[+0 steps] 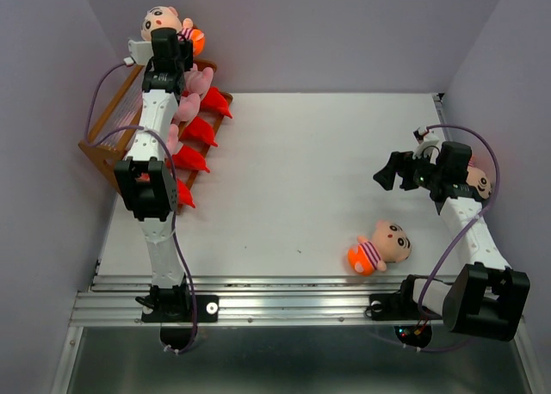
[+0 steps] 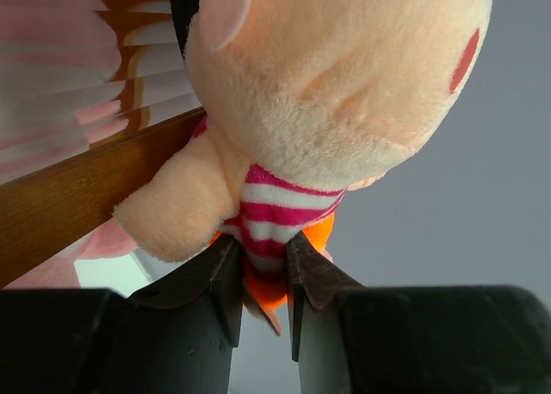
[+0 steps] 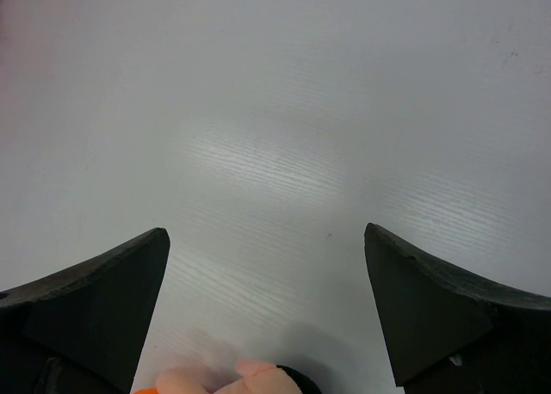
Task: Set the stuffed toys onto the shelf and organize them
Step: Place the stuffed toy onto shelf
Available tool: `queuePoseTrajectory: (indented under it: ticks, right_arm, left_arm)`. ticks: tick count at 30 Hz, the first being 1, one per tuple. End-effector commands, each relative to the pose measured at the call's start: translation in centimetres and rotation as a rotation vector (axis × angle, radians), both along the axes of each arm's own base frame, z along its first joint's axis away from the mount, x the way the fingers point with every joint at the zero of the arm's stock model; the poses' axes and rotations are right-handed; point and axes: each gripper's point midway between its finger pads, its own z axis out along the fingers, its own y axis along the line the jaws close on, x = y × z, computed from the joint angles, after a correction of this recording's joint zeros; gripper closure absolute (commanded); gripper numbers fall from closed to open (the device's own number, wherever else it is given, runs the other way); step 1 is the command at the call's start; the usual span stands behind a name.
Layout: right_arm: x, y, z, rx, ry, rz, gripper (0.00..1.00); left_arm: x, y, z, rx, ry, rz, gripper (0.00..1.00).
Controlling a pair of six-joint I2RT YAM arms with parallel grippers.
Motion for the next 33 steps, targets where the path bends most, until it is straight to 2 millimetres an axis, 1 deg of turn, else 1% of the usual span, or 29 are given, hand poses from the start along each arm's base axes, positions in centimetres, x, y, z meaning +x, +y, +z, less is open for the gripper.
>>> queuePoseTrajectory:
  ticks: [1, 5, 8, 16, 19, 21, 23, 29, 31, 33]
  right_arm:
    - [0.5, -0.3, 0.9, -0.020, -0.065, 0.004, 0.00]
    - [0.5, -0.3, 0.9, -0.020, -0.065, 0.004, 0.00]
    - [0.5, -0.3, 1.0, -0.020, -0.067, 0.004, 0.00]
    - [0.5, -0.3, 1.0, -0.019, -0.067, 0.005, 0.00]
    - [0.5, -0.3, 0.9, -0.019, -0.064, 0.005, 0.00]
    - [0.5, -0.3, 0.9, -0.019, -0.066, 0.005, 0.00]
    - [0.6, -0.6, 0.9, -0.021, -0.066, -0.004, 0.00]
    - [0.6, -0.6, 0.8, -0.019, -0.062, -0.002, 0.00]
    - [0.6, -0.6, 0.8, -0.019, -0.062, -0.003, 0.00]
    - [0.6, -0.6, 0.7, -0.019, -0.060, -0.003, 0.00]
  left_arm:
    - [-1.7, 1.3, 4.4, -0.033, -0.088, 0.037, 0.69]
    - [-1.9, 1.4, 4.7, -0.053, -0.103, 0.047, 0.72]
    - [-2.0, 1.5, 4.8, -0.070, -0.111, 0.052, 0.79]
    - [-2.5, 2.0, 5.6, -0.091, -0.136, 0.083, 0.85]
    - [-2.8, 2.2, 6.2, -0.104, -0.150, 0.097, 0.85]
    - [-2.8, 2.4, 6.2, -0.110, -0.149, 0.108, 0.85]
    - [-3.1, 2.6, 6.6, -0.119, -0.158, 0.118, 0.85]
    - [-3.5, 3.1, 6.7, -0.130, -0.157, 0.149, 0.85]
    - [-3.5, 3.1, 6.5, -0.134, -0.150, 0.149, 0.82]
    - [-3.3, 2.9, 6.1, -0.138, -0.144, 0.142, 0.76]
